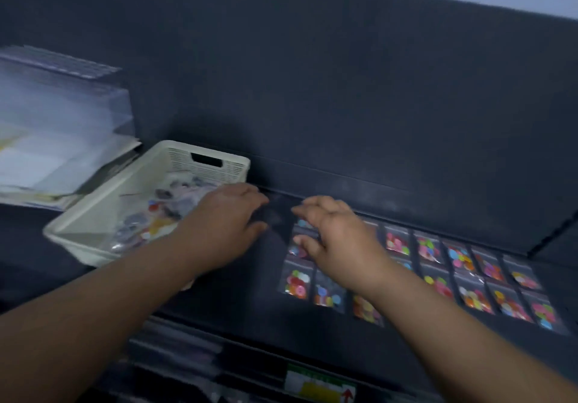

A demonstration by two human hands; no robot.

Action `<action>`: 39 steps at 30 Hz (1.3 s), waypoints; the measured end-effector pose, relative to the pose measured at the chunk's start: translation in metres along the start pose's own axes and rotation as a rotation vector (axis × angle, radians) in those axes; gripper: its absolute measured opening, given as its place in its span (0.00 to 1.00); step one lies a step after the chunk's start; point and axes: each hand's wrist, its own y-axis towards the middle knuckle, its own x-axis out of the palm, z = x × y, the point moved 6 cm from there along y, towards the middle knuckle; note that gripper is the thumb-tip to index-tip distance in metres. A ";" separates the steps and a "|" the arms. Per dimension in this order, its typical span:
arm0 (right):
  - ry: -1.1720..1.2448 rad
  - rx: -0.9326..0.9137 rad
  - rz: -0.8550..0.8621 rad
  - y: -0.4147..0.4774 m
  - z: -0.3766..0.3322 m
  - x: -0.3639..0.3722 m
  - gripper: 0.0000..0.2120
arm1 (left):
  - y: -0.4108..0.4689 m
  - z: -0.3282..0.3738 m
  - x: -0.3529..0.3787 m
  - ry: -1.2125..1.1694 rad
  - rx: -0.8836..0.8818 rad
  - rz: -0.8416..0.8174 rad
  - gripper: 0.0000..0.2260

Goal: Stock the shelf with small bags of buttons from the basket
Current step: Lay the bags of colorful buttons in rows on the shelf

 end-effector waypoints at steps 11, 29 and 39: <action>0.085 -0.225 -0.219 0.108 -0.099 0.059 0.21 | -0.059 -0.148 -0.049 0.074 -0.384 0.025 0.20; -0.109 -0.254 -0.563 0.194 -0.139 0.168 0.18 | -0.074 -0.197 -0.035 -0.062 -0.441 0.083 0.20; 0.364 -0.059 -0.492 0.207 -0.122 0.162 0.03 | -0.074 -0.195 -0.036 -0.071 -0.457 0.069 0.19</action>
